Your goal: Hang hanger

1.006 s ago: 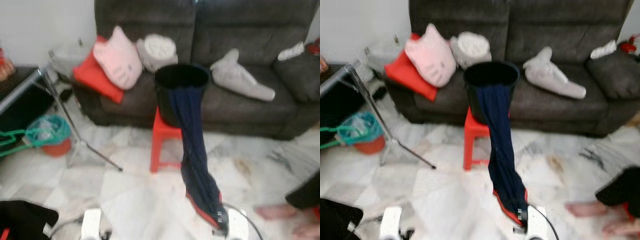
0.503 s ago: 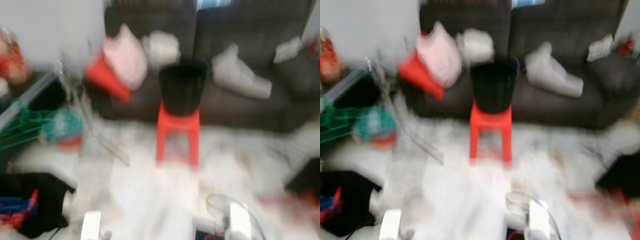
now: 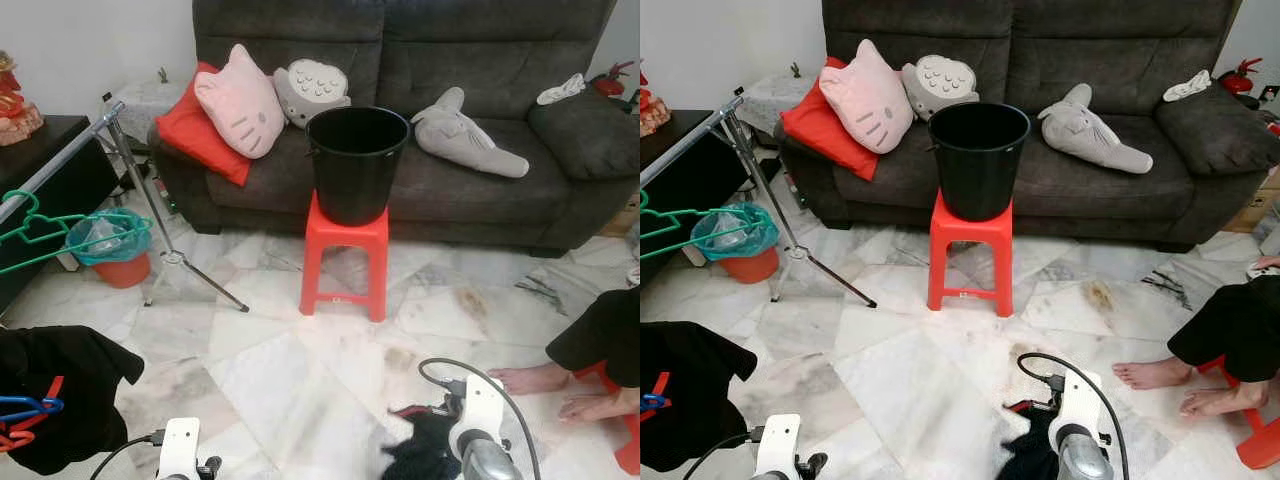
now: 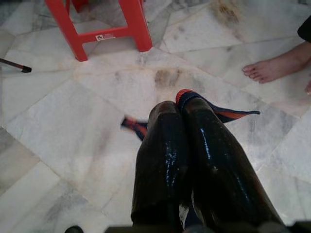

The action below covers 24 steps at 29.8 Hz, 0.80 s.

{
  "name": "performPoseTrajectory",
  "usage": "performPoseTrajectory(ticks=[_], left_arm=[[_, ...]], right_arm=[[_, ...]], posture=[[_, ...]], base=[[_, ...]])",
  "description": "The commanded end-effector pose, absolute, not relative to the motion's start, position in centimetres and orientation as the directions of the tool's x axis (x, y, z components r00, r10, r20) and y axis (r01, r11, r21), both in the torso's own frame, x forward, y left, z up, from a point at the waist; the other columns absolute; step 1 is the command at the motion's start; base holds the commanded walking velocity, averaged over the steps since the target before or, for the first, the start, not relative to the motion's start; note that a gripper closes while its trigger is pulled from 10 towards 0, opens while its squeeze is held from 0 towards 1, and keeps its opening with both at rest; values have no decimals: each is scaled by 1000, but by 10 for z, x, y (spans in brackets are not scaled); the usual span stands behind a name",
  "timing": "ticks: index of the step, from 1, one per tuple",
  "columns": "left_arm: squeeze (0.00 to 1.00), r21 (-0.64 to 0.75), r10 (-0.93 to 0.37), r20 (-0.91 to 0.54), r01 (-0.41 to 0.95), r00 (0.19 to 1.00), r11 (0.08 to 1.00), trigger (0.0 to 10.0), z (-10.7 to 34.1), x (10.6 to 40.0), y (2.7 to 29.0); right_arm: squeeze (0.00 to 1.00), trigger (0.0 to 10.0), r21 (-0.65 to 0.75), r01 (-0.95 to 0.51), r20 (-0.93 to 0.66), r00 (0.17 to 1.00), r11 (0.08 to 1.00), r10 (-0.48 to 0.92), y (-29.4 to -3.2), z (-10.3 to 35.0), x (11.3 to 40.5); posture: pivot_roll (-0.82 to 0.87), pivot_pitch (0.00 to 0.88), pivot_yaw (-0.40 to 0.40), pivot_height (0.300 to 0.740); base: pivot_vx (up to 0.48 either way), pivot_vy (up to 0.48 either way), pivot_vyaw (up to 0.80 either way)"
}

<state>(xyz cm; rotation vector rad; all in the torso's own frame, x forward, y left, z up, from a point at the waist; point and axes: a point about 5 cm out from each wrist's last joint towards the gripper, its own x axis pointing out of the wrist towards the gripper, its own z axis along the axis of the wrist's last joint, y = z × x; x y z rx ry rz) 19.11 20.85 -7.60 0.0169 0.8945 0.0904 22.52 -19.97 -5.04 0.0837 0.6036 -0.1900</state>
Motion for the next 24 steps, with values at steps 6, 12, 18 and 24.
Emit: performPoseTrajectory(ticks=[6,12,18,24], left_arm=[[0,68,88,-781,-56,619,996,10000,-76,189,213],[0,59,74,-779,-45,623,997,10000,-75,190,214],[0,70,65,-764,-17,642,997,10000,-72,196,213],[0,69,8,-676,52,736,996,10000,-52,226,214]], right_arm=[[0,10000,25,221,-517,838,975,-177,-201,-40,238],[0,10000,20,220,-502,846,975,-180,-201,-37,242],[0,10000,22,215,-475,861,976,-179,-202,-31,249],[0,10000,-10,200,-405,895,980,-187,-210,-15,264]], posture=[[-53,0,26,740],[-54,0,32,740],[-57,0,36,740],[-48,0,37,740]], base=[[0,0,139],[0,0,0],[0,0,0],[0,0,0]])
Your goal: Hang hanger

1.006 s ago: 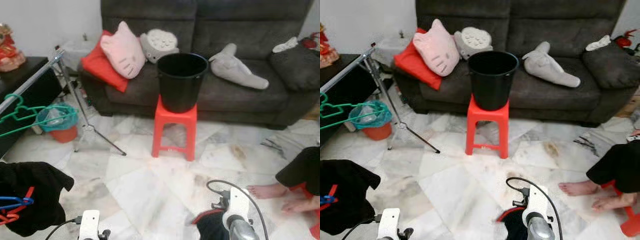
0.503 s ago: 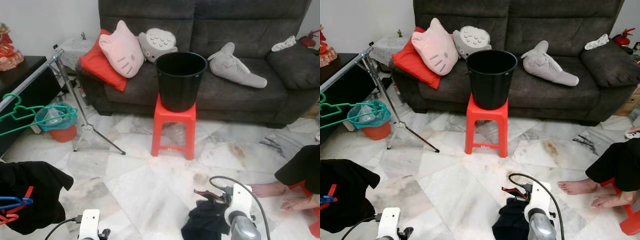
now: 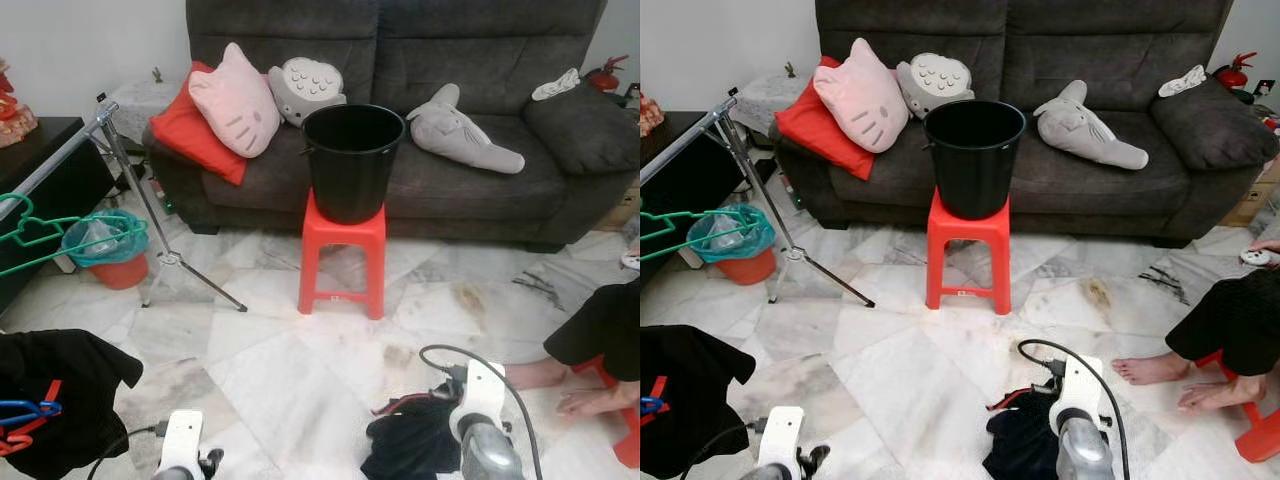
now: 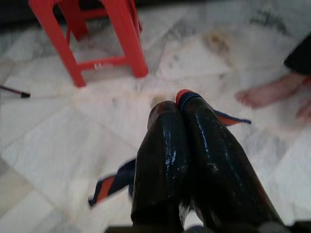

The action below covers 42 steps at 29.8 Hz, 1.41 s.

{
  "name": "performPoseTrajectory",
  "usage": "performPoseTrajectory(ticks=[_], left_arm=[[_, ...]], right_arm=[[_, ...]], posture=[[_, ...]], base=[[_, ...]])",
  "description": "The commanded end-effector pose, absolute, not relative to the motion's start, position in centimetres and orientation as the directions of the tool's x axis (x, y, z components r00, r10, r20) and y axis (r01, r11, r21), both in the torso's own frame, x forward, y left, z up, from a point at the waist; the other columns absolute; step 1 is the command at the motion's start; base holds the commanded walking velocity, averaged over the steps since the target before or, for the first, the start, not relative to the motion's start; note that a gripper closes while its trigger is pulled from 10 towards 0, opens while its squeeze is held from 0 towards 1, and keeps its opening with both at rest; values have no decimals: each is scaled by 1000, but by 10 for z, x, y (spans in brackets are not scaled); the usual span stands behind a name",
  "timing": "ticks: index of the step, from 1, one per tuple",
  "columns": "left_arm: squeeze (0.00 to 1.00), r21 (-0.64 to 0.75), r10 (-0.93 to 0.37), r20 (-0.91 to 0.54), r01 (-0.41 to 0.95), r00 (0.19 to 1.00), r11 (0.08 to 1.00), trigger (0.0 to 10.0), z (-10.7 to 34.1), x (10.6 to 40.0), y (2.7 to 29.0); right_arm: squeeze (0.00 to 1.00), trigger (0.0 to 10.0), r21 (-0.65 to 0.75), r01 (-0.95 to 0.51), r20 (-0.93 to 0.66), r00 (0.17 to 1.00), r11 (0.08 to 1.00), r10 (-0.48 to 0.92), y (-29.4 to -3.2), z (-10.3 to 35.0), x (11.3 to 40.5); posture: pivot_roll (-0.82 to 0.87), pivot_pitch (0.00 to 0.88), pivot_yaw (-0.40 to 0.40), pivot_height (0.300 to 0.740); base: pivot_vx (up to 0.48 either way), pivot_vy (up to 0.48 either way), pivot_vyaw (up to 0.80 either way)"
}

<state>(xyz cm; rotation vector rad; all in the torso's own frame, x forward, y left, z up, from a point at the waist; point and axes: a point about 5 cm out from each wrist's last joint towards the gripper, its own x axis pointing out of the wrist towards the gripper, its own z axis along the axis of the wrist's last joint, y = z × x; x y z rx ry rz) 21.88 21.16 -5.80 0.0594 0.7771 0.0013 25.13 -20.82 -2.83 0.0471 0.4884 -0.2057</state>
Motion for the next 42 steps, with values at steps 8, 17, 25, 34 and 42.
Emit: performPoseTrajectory(ticks=[8,17,25,34,42], left_arm=[[0,65,-171,-513,237,841,969,10000,-8,277,208],[0,71,-304,-479,382,823,922,10000,-2,284,185],[0,73,-340,-457,416,822,906,10000,2,288,180],[0,94,-358,-416,431,836,897,10000,11,294,178],[0,113,-386,-384,458,839,882,10000,22,301,181]], right_arm=[[0,10000,16,130,-340,933,991,-117,-219,7,286],[0,10000,-60,-315,-324,904,947,280,-201,25,297],[0,10000,-34,-657,-404,698,753,591,-184,23,281],[0,10000,43,-847,-479,448,530,755,-179,27,257],[0,10000,101,-949,-530,203,299,824,-197,46,229]], posture=[[-40,0,45,740],[-39,0,50,740],[-35,0,52,740],[-31,3,52,740],[-31,6,54,740]], base=[[0,0,0],[0,0,0],[0,0,0],[0,0,0],[0,0,0]])
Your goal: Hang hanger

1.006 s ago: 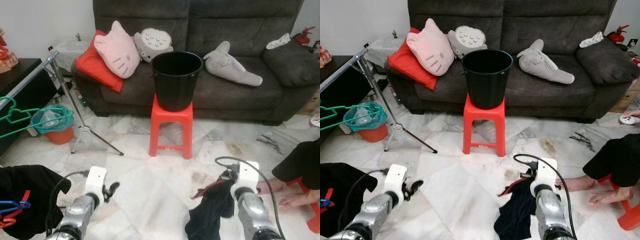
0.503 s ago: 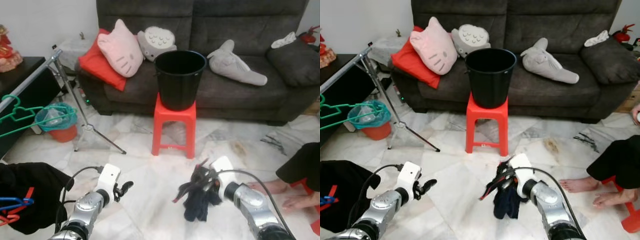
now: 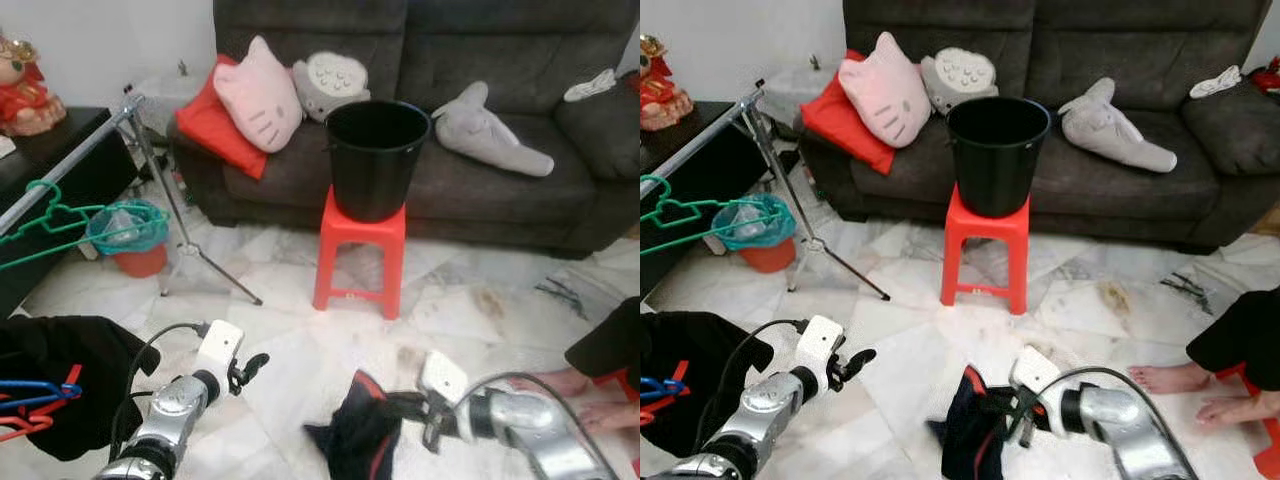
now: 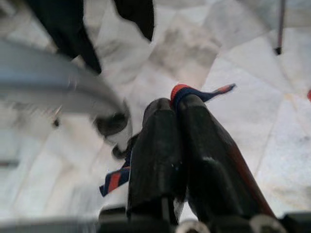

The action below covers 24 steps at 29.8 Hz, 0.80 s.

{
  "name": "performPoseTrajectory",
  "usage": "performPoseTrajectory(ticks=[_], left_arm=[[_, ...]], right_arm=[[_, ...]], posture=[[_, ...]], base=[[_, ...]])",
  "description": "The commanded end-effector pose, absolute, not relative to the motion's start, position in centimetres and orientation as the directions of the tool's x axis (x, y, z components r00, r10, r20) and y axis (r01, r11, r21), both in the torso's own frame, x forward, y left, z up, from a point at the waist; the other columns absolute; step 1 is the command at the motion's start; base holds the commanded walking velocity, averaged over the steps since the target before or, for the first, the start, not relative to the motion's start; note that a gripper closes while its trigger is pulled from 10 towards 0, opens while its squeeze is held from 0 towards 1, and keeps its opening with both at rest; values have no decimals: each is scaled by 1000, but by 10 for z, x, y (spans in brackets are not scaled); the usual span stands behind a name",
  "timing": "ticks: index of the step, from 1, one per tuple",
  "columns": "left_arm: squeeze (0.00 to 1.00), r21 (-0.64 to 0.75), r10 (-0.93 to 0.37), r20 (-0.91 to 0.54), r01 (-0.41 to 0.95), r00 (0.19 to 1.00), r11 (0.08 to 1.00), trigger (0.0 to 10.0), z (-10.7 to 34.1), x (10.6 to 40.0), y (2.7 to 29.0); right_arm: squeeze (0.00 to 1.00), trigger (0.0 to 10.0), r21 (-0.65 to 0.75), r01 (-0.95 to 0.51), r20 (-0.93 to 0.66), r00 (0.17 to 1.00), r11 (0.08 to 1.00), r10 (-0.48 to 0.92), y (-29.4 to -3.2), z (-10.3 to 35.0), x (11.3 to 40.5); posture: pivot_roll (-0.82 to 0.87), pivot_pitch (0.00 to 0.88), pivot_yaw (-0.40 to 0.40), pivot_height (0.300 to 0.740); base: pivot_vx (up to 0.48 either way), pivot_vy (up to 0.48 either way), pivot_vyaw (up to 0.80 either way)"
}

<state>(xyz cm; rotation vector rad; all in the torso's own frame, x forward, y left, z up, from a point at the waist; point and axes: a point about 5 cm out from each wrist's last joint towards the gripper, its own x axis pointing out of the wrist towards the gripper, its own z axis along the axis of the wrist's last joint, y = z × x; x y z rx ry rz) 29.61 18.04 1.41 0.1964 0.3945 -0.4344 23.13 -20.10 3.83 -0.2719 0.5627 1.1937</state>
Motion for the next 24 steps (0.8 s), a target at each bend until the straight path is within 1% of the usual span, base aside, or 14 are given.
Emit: performPoseTrajectory(ticks=[1,5,7,9,10,11,12,13,14,17,21,22,23,24], left_arm=[[0,114,-387,-383,459,839,881,10000,22,302,182],[0,117,-398,-390,474,830,873,10000,22,302,181],[0,124,-406,-403,489,820,864,10000,21,302,181],[0,147,-426,-427,526,797,837,10000,19,299,178],[0,162,-431,-438,541,789,826,10000,17,298,177],[0,183,-435,-450,557,780,810,10000,16,297,177],[0,213,-443,-468,584,765,783,10000,15,295,177],[0,213,-443,-468,584,765,783,10000,15,295,177],[0,238,-450,-485,608,750,758,10000,13,293,177],[0,296,-466,-520,663,715,688,10000,11,290,177],[0,203,-553,-504,713,664,671,10000,16,292,172],[0,203,-553,-504,713,664,671,10000,16,292,172],[0,193,-575,-503,732,645,653,10000,18,292,170],[0,189,-582,-502,738,639,647,10000,19,293,169]], right_arm=[[0,10000,104,-951,-536,192,290,822,-198,47,228],[0,10000,103,-959,-583,157,264,797,-205,49,224],[0,10000,87,-965,-638,137,248,757,-209,46,223],[0,10000,49,-974,-736,114,220,667,-218,42,221],[0,10000,41,-975,-755,113,219,646,-219,40,221],[0,10000,32,-975,-758,120,220,641,-219,41,223],[0,10000,7,-972,-751,151,236,642,-217,43,227],[0,10000,7,-972,-751,151,236,642,-217,43,227],[0,10000,-30,-964,-748,197,265,633,-215,45,233],[0,10000,-72,-965,-787,210,251,581,-214,45,236],[0,10000,-176,-952,-822,283,252,495,-209,41,244],[0,10000,-176,-952,-822,283,252,495,-209,41,244],[0,10000,-207,-942,-820,314,264,479,-205,41,247],[0,10000,-213,-940,-819,320,266,476,-204,41,247]], posture=[[-32,5,55,740],[-32,5,59,740],[-33,5,61,740],[-33,4,63,740],[-33,4,64,740],[-31,5,65,740],[-31,5,65,740],[-31,5,65,740],[-28,6,65,740],[-30,7,63,740],[-27,8,60,740],[-27,8,60,740],[-26,9,60,740],[-26,9,60,740]], base=[[0,0,0],[0,0,0],[0,0,0],[0,0,0],[0,0,0],[0,0,0],[0,0,0],[0,0,0],[0,0,0],[0,0,0],[0,0,0],[0,0,0],[0,0,0],[0,0,0]])
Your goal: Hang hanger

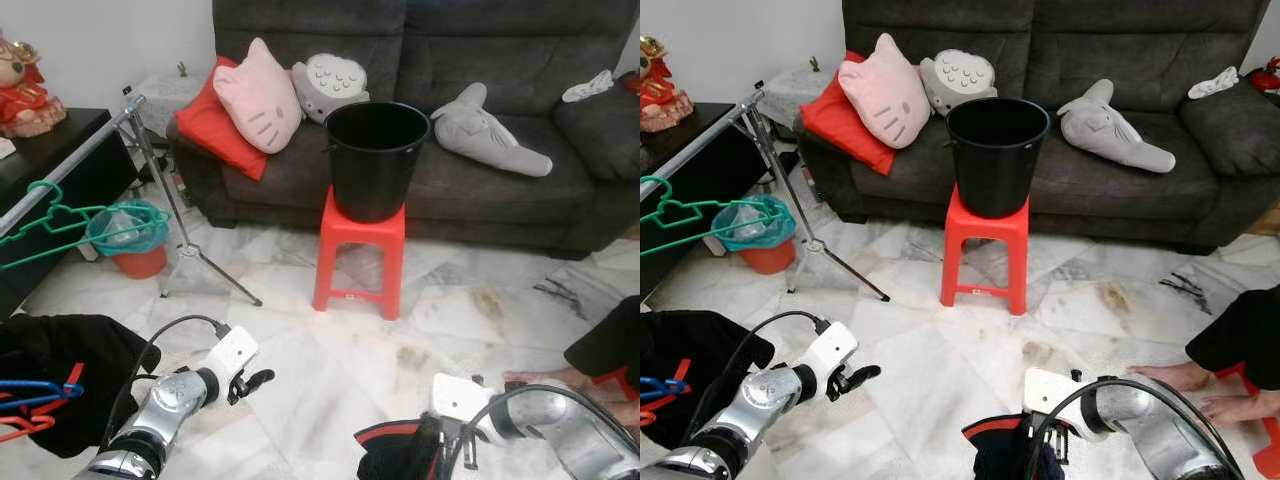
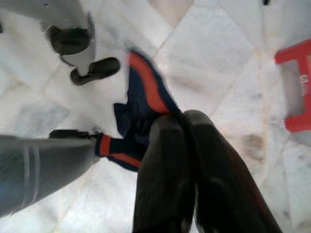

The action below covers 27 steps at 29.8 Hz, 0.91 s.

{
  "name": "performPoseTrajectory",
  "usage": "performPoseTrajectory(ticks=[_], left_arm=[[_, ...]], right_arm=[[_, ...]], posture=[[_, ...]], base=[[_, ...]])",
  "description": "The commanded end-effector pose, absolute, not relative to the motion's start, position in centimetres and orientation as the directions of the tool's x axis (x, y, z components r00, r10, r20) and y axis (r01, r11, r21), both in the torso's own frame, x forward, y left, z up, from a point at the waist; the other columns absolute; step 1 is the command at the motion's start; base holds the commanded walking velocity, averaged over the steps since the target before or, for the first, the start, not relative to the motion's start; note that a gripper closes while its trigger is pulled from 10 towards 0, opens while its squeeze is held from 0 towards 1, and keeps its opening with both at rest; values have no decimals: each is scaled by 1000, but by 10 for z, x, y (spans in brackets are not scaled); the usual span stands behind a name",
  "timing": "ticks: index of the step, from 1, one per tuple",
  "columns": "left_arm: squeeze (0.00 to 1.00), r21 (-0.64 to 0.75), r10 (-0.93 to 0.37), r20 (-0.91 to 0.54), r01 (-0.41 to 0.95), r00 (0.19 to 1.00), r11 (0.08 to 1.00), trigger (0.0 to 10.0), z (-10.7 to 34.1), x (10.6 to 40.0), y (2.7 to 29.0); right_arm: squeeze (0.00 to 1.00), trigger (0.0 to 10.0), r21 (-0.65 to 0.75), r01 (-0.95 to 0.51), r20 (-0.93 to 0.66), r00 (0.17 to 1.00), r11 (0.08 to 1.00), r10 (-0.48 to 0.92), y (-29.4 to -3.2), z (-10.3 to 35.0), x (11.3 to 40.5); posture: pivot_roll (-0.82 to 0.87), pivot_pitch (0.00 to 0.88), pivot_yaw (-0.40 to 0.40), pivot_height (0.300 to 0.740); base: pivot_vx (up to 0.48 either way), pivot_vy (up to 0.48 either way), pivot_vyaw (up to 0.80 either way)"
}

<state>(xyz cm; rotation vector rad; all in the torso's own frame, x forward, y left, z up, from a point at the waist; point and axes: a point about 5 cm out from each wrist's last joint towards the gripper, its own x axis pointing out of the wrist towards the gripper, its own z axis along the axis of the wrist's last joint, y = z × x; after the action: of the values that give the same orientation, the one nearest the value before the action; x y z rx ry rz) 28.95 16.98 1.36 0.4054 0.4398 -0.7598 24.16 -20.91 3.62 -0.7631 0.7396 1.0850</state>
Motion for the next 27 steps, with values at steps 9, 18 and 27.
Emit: performPoseTrajectory(ticks=[9,18,27], left_arm=[[0,151,-623,-391,715,678,683,10000,42,311,163],[0,155,-603,-401,700,689,697,10000,36,308,162],[0,142,-593,-408,690,694,710,10000,32,304,165]], right_arm=[[0,10000,-360,-890,-784,451,279,427,-179,34,254],[0,10000,-383,-676,-551,714,629,432,-161,39,280],[0,10000,-386,-582,-501,784,716,367,-167,33,281]], posture=[[-34,12,57,740],[-32,13,59,740],[-29,14,63,740]], base=[[0,0,0],[0,0,0],[0,0,56]])
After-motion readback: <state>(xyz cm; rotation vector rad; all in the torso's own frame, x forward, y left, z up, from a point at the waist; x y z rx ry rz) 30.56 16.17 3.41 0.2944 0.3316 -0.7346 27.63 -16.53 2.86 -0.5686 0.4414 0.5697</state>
